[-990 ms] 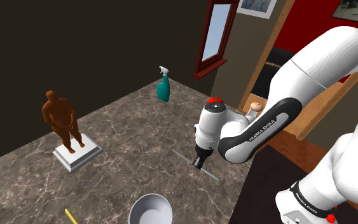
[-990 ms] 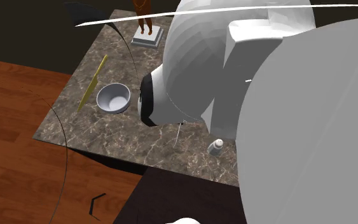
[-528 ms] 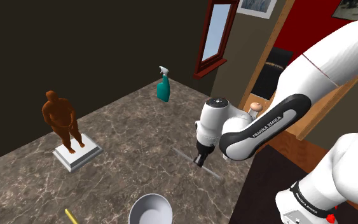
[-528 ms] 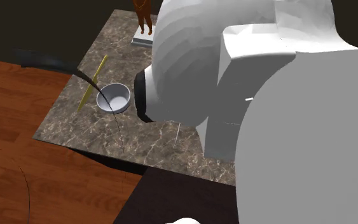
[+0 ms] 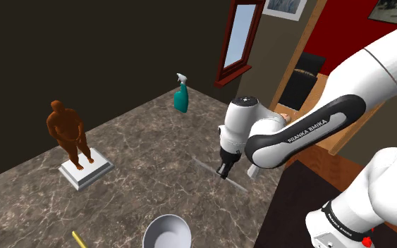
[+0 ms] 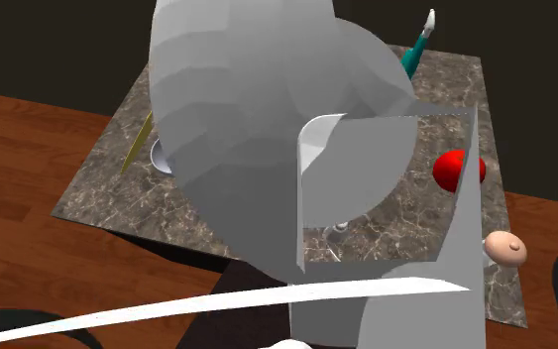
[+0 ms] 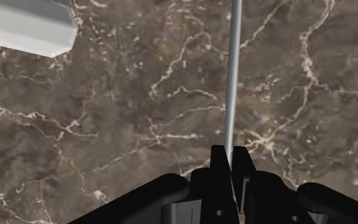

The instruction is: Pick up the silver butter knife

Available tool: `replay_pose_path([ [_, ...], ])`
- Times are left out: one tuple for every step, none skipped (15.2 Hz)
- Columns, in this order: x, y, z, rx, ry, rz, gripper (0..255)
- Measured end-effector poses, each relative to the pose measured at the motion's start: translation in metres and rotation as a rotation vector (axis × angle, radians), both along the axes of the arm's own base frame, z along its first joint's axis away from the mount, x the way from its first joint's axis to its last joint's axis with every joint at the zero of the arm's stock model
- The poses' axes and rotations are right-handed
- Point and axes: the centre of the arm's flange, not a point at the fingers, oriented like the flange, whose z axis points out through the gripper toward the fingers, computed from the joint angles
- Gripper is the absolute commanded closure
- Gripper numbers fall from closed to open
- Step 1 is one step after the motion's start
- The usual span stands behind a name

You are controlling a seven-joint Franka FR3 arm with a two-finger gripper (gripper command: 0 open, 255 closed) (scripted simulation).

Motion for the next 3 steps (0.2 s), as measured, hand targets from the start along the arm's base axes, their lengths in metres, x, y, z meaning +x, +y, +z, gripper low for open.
replay_pose_path([
  [-0.0010, -0.0003, 0.0051, 0.000, 0.000, 0.000, 255],
  [0.0002, -0.0002, 0.0102, 0.000, 0.000, 0.000, 255],
  [0.0001, 0.0001, 0.0131, 0.000, 0.000, 0.000, 255],
])
